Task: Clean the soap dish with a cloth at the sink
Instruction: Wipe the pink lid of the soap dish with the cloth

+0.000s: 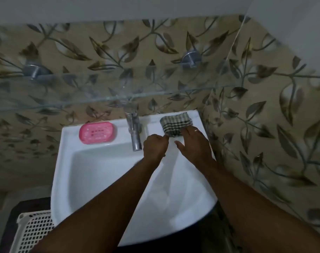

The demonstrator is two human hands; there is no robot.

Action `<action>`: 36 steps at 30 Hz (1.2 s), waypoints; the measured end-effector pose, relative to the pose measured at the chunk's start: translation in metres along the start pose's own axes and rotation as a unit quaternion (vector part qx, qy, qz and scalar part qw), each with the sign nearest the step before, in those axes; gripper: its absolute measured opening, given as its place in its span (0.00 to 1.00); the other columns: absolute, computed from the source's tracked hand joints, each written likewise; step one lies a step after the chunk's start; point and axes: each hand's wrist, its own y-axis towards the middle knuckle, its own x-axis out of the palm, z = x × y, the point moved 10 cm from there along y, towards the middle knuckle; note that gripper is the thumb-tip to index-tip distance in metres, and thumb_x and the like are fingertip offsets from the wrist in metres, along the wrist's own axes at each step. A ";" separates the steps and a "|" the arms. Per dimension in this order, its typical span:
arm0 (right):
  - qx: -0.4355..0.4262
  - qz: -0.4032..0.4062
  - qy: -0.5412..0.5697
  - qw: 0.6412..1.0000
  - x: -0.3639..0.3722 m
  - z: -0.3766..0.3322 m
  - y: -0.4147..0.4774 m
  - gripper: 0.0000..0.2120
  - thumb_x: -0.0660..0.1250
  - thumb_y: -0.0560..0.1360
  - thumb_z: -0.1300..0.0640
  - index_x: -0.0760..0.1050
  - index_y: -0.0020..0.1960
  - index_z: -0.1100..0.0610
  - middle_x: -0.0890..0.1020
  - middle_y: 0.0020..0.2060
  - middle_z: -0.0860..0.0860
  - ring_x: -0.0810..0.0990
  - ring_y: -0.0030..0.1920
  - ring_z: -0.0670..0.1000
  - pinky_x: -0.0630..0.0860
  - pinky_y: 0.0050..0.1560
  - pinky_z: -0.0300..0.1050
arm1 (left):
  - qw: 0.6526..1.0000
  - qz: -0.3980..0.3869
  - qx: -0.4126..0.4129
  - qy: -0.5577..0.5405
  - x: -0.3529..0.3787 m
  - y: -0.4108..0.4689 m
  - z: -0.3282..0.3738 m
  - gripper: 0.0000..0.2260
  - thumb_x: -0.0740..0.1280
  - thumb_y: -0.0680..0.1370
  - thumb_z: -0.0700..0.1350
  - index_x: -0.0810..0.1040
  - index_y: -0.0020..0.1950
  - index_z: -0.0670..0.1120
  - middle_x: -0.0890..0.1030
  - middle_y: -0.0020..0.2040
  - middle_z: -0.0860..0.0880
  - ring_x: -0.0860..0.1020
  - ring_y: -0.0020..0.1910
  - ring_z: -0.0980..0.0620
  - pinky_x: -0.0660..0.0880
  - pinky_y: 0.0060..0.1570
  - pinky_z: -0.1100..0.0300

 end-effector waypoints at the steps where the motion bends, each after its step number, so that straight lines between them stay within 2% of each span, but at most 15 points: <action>1: -0.003 -0.002 -0.002 1.000 0.007 0.002 0.004 0.23 0.75 0.70 0.48 0.78 0.58 0.61 0.83 0.53 0.58 0.81 0.54 0.60 0.78 0.54 0.50 | 0.999 -0.011 -0.021 -0.039 0.007 0.007 -0.003 0.16 0.66 0.78 0.53 0.76 0.34 0.45 0.82 0.37 0.46 0.82 0.33 0.47 0.83 0.43 0.50; 4: -0.008 -0.008 -0.010 1.000 0.019 0.005 0.012 0.25 0.76 0.69 0.48 0.77 0.59 0.61 0.82 0.53 0.58 0.81 0.53 0.59 0.78 0.54 0.50 | 0.996 -0.017 -0.059 -0.070 0.019 0.023 -0.006 0.16 0.67 0.78 0.53 0.75 0.33 0.47 0.82 0.36 0.46 0.83 0.33 0.45 0.83 0.39 0.52; 7: -0.034 0.022 -0.007 0.999 0.028 0.007 0.014 0.27 0.77 0.68 0.47 0.78 0.60 0.62 0.83 0.54 0.59 0.82 0.54 0.59 0.78 0.57 0.51 | 0.993 -0.022 -0.081 -0.083 0.030 0.037 -0.010 0.16 0.69 0.75 0.55 0.78 0.35 0.44 0.84 0.35 0.44 0.84 0.33 0.45 0.77 0.28 0.59; 11: -0.042 0.062 0.000 0.997 0.025 0.010 0.015 0.28 0.77 0.68 0.48 0.77 0.61 0.64 0.82 0.55 0.61 0.81 0.56 0.60 0.77 0.60 0.54 | 0.994 -0.018 -0.089 -0.067 0.031 0.040 -0.006 0.11 0.68 0.73 0.50 0.81 0.38 0.43 0.85 0.38 0.44 0.84 0.36 0.46 0.80 0.38 0.55; 14: -0.038 0.061 0.037 0.997 0.012 0.005 0.015 0.28 0.76 0.69 0.48 0.77 0.61 0.64 0.82 0.55 0.61 0.80 0.57 0.61 0.76 0.61 0.56 | 0.994 -0.033 -0.080 -0.071 0.026 0.024 0.005 0.13 0.68 0.71 0.53 0.83 0.43 0.43 0.85 0.39 0.46 0.82 0.37 0.48 0.78 0.36 0.58; 18: 0.037 -0.003 0.140 0.989 -0.007 -0.009 0.005 0.24 0.76 0.69 0.56 0.76 0.63 0.57 0.82 0.56 0.55 0.81 0.56 0.57 0.80 0.54 0.53 | 0.991 -0.068 -0.079 -0.086 0.011 -0.009 0.010 0.13 0.69 0.71 0.51 0.83 0.43 0.41 0.84 0.37 0.46 0.77 0.29 0.53 0.70 0.25 0.65; 20: 0.088 -0.035 0.185 0.978 -0.011 -0.017 -0.007 0.17 0.71 0.74 0.55 0.77 0.62 0.54 0.82 0.55 0.51 0.81 0.54 0.54 0.80 0.52 0.51 | 0.991 -0.089 -0.059 -0.084 -0.001 -0.024 0.012 0.14 0.69 0.73 0.51 0.83 0.43 0.40 0.84 0.38 0.43 0.76 0.27 0.53 0.68 0.22 0.67; 22: 0.112 -0.039 0.222 0.968 -0.019 -0.032 -0.021 0.14 0.68 0.77 0.50 0.79 0.59 0.54 0.84 0.52 0.50 0.82 0.50 0.52 0.79 0.51 0.46 | 0.991 -0.100 -0.029 -0.086 -0.017 -0.036 0.013 0.19 0.69 0.75 0.56 0.84 0.42 0.39 0.84 0.38 0.42 0.76 0.26 0.53 0.68 0.21 0.67; 23: 0.116 -0.033 0.237 0.964 -0.022 -0.040 -0.028 0.14 0.67 0.77 0.49 0.79 0.58 0.56 0.85 0.50 0.51 0.82 0.49 0.52 0.78 0.50 0.43 | 0.992 -0.091 -0.010 -0.083 -0.029 -0.041 0.012 0.22 0.68 0.75 0.59 0.84 0.42 0.39 0.84 0.37 0.42 0.76 0.25 0.54 0.69 0.22 0.67; 25: 0.135 -0.031 0.269 0.953 -0.027 -0.055 -0.042 0.10 0.69 0.77 0.55 0.80 0.56 0.58 0.85 0.48 0.52 0.82 0.46 0.50 0.75 0.48 0.39 | 0.997 -0.036 0.021 -0.060 -0.067 -0.045 0.005 0.24 0.65 0.76 0.63 0.84 0.39 0.43 0.84 0.32 0.47 0.79 0.26 0.54 0.74 0.25 0.65; 27: 0.155 -0.038 0.316 0.935 -0.027 -0.071 -0.054 0.08 0.69 0.76 0.60 0.80 0.55 0.58 0.84 0.47 0.52 0.82 0.46 0.49 0.76 0.47 0.39 | 0.998 0.039 0.033 -0.024 -0.113 -0.041 -0.014 0.26 0.62 0.75 0.67 0.83 0.36 0.45 0.82 0.29 0.49 0.81 0.28 0.52 0.79 0.33 0.60; 29: 0.170 -0.043 0.363 0.915 -0.025 -0.088 -0.063 0.06 0.70 0.75 0.62 0.80 0.52 0.56 0.84 0.43 0.51 0.82 0.44 0.48 0.77 0.45 0.38 | 0.994 0.108 0.025 0.011 -0.159 -0.028 -0.041 0.28 0.59 0.72 0.69 0.81 0.35 0.45 0.82 0.30 0.49 0.82 0.33 0.49 0.80 0.40 0.54; 31: 0.185 -0.056 0.409 0.892 -0.021 -0.108 -0.069 0.05 0.71 0.74 0.62 0.80 0.46 0.53 0.83 0.39 0.50 0.81 0.40 0.43 0.76 0.40 0.33 | 0.985 0.168 0.014 0.035 -0.200 -0.014 -0.066 0.25 0.60 0.74 0.65 0.80 0.38 0.44 0.84 0.36 0.46 0.82 0.39 0.46 0.78 0.43 0.55; 34: 0.206 -0.091 0.462 0.858 -0.008 -0.144 -0.063 0.11 0.72 0.74 0.62 0.78 0.42 0.45 0.83 0.39 0.44 0.80 0.39 0.36 0.75 0.39 0.29 | 0.972 0.232 -0.025 0.039 -0.251 0.006 -0.092 0.16 0.64 0.78 0.55 0.80 0.42 0.42 0.84 0.43 0.43 0.81 0.45 0.43 0.70 0.42 0.60; 36: 0.224 -0.119 0.492 0.833 0.005 -0.165 -0.050 0.12 0.71 0.75 0.62 0.77 0.43 0.45 0.83 0.40 0.44 0.81 0.41 0.38 0.76 0.41 0.29 | 0.970 0.239 -0.044 0.007 -0.270 0.025 -0.107 0.13 0.66 0.78 0.51 0.80 0.42 0.42 0.84 0.44 0.42 0.81 0.46 0.42 0.71 0.45 0.60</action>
